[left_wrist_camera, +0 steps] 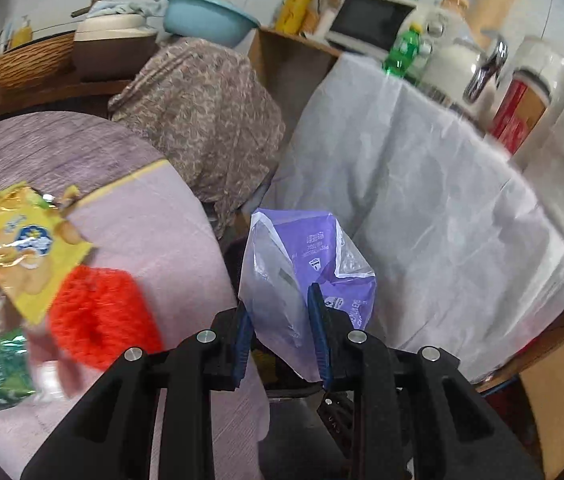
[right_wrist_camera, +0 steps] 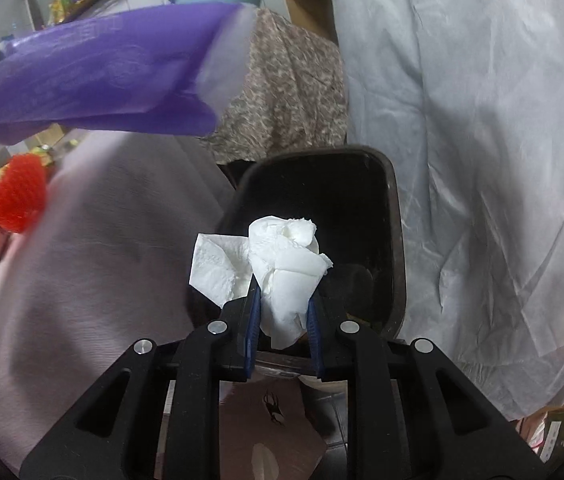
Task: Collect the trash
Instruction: 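Drop purple bag into bin with left tool while right tool drops tissues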
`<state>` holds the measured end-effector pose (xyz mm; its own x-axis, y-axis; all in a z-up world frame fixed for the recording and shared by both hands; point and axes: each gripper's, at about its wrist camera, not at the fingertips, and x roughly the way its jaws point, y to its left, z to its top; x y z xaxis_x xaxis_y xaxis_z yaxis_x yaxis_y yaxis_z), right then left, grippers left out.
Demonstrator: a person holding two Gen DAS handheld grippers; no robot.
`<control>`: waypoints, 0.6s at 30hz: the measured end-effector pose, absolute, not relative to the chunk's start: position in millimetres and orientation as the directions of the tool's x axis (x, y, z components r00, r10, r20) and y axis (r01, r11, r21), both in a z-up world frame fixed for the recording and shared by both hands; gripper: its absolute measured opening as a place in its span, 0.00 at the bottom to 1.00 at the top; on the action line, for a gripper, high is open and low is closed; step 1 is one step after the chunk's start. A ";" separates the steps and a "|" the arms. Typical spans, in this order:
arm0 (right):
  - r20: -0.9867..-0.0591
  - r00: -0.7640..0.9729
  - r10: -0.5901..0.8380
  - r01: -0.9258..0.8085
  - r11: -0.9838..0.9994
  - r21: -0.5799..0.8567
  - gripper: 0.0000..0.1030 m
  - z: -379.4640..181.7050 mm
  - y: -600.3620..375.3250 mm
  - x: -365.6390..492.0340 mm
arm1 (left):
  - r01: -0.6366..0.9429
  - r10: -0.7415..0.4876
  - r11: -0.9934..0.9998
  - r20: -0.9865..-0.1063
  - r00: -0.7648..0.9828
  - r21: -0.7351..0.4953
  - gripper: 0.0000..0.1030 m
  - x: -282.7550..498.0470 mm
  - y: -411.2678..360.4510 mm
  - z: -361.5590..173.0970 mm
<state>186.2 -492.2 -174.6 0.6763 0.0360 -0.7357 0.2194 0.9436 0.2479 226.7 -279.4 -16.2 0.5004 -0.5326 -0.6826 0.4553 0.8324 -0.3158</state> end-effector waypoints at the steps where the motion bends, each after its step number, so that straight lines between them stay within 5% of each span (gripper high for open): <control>1: -0.737 0.674 0.038 0.226 0.940 0.255 0.21 -178.2 -494.6 185.2 | 0.459 -0.517 0.839 -0.695 0.500 -0.293 0.26 228.0 -289.1 -21.6; 8: -0.745 0.666 0.037 0.267 0.921 0.284 0.22 -198.7 -513.0 189.9 | 0.480 -0.448 0.857 -0.735 0.509 -0.189 0.26 239.7 -337.5 -48.4; 9: -0.747 0.664 0.033 0.277 0.917 0.287 0.25 -201.1 -515.7 190.2 | 0.478 -0.450 0.857 -0.735 0.507 -0.195 0.30 241.6 -339.1 -49.3; 13: -0.742 0.671 -0.002 0.282 0.925 0.253 0.67 -201.5 -512.6 189.3 | 0.474 -0.460 0.856 -0.721 0.518 -0.206 0.63 240.9 -335.3 -50.5; 18: -0.746 0.666 0.003 0.281 0.925 0.254 0.68 -203.0 -512.8 189.6 | 0.495 -0.499 0.838 -0.689 0.526 -0.229 0.76 234.1 -325.5 -38.4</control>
<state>189.6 -512.8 -203.0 0.6662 0.0025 -0.7458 0.2812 0.9253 0.2543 234.1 -325.5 -38.4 0.5260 -0.4988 -0.6889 0.4946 0.8383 -0.2293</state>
